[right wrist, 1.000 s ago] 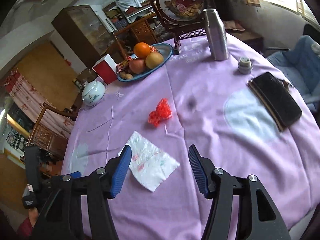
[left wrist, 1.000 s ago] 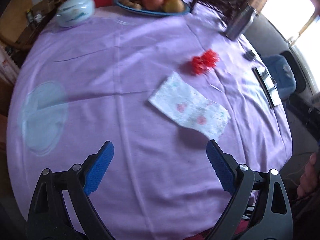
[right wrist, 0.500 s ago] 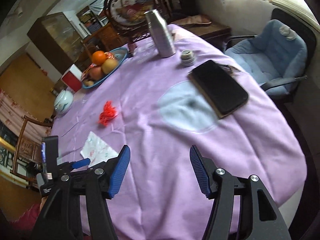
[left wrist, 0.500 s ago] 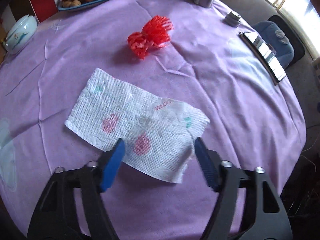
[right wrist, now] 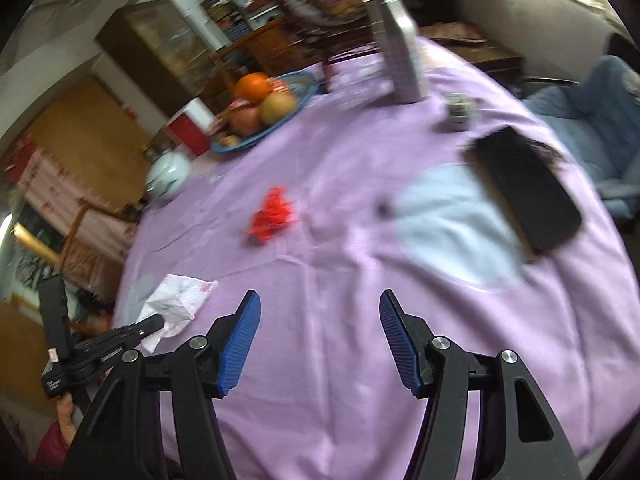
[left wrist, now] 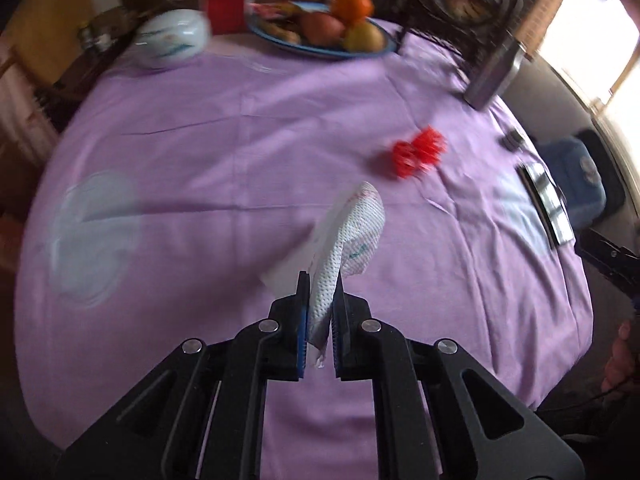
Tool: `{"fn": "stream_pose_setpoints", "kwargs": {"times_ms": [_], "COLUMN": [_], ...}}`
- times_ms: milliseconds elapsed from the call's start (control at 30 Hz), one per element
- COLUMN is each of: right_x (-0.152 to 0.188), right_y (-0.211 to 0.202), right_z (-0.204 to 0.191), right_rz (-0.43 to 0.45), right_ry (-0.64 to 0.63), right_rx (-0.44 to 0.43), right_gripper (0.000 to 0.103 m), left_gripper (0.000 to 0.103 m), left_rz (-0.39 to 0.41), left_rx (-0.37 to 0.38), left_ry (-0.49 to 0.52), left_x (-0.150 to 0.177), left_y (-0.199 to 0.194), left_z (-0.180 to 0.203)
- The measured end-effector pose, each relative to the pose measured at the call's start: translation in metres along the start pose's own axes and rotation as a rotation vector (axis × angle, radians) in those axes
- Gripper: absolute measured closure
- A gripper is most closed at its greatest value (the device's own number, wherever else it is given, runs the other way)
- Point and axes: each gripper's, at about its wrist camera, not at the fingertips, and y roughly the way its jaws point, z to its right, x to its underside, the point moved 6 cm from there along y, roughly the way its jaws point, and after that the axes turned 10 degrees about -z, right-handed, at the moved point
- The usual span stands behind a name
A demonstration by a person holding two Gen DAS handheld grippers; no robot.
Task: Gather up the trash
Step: 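Grasp the white tissue with the left gripper and lift it, then grasp the red mesh fruit net with the right gripper while left gripper holds the tissue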
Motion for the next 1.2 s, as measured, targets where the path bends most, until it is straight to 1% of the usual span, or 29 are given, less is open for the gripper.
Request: {"fn": "stream_pose_setpoints", "kwargs": {"times_ms": [100,133,200,233,300,367,467,500,567,667,733,800,1033,1100,1200], "right_x": [-0.013,-0.016,-0.024,-0.027,-0.032,-0.031,-0.025,-0.023,-0.022,-0.026,-0.032,-0.040,-0.058,-0.064,-0.070], "right_y": [0.024,0.031,0.049,0.054,0.066,0.075,0.084,0.087,0.093,0.106,0.115,0.124,0.136,0.139,0.141], "right_z": [-0.033,-0.046,-0.083,-0.096,-0.137,-0.177,-0.222,-0.230,-0.237,-0.234,-0.225,-0.213,-0.182,-0.167,-0.151], "right_rz": [-0.054,-0.073,-0.119,-0.131,-0.154,-0.171,-0.169,-0.170,-0.179,-0.190,-0.194,-0.201,-0.176,-0.179,-0.171], "right_ry": [-0.081,-0.110,-0.198,-0.227,-0.308,-0.384,-0.467,-0.475,-0.467,-0.454,-0.434,-0.388,-0.290,-0.238,-0.205], "right_rx": [-0.052,-0.064,-0.094,-0.103,-0.136,-0.165,-0.173,-0.171,-0.163,-0.118,-0.091,-0.066,-0.005,0.013,0.036], "right_gripper": [0.042,0.042,0.042,0.042,0.042,0.042,0.042,0.042,0.042,0.042,0.042,0.042,0.042,0.042,0.042], "left_gripper": [0.092,0.092,0.092,0.092,0.092,0.092,0.092,0.092,0.092,0.092,0.092,0.092,0.092,0.092,0.092], "left_rz": [0.046,0.072,0.103,0.121,0.146,0.168,0.202,0.207,0.227,0.249,0.263,0.268,0.267,0.266,0.261], "left_rx": [-0.042,-0.062,-0.089,-0.108,-0.134,-0.154,-0.183,-0.184,-0.185,-0.196,-0.196,-0.190,-0.175,-0.170,-0.163], "left_ry": [-0.112,-0.174,-0.256,-0.307,-0.389,-0.453,-0.524,-0.536,-0.568,-0.581,-0.590,-0.601,-0.585,-0.577,-0.566], "left_x": [0.016,0.026,0.043,0.055,0.075,0.091,0.111,0.114,0.123,0.134,0.139,0.141,0.137,0.136,0.132], "left_y": [-0.029,-0.043,-0.061,-0.071,-0.087,-0.100,-0.118,-0.121,-0.130,-0.140,-0.145,-0.146,-0.140,-0.138,-0.134], "left_z": [-0.037,-0.055,-0.079,-0.094,-0.118,-0.134,-0.150,-0.153,-0.156,-0.154,-0.149,-0.145,-0.132,-0.129,-0.125]}}
